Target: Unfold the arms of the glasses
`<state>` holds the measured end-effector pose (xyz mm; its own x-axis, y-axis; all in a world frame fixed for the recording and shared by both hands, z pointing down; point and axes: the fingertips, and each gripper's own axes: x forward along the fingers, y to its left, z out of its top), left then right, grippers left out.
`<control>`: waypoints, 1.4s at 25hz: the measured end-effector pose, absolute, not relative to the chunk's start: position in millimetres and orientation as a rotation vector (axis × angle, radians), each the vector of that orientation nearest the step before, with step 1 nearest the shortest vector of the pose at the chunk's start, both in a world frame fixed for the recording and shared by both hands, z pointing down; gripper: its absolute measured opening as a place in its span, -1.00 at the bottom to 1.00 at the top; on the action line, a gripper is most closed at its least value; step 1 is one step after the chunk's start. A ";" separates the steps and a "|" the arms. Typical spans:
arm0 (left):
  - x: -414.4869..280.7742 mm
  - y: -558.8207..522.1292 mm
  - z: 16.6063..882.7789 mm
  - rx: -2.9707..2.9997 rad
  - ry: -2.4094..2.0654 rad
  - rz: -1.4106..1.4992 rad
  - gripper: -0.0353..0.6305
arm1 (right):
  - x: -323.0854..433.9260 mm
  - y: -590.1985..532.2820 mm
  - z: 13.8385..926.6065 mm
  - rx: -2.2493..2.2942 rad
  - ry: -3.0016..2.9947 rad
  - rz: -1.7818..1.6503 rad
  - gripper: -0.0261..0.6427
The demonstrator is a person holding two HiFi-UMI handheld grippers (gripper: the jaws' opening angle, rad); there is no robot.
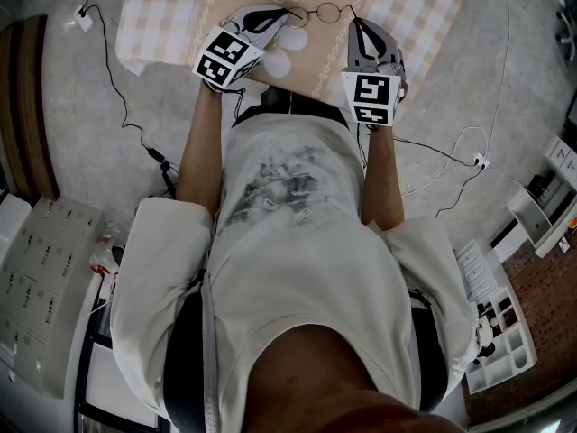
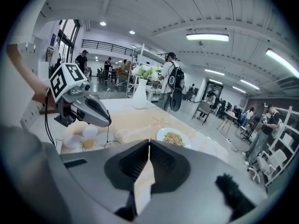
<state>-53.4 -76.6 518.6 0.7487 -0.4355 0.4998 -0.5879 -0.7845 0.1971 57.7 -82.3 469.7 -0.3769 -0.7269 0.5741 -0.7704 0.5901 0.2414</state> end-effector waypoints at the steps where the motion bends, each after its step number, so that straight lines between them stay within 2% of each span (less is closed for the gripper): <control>1: -53.6 -77.0 518.4 2.604 -0.792 0.616 -0.86 | 58.6 -82.5 470.0 1.191 -2.174 0.098 -0.86; 35: -53.9 -80.0 516.6 2.587 -0.831 0.553 -0.86 | 74.6 -78.3 472.5 1.274 -2.188 0.195 -0.86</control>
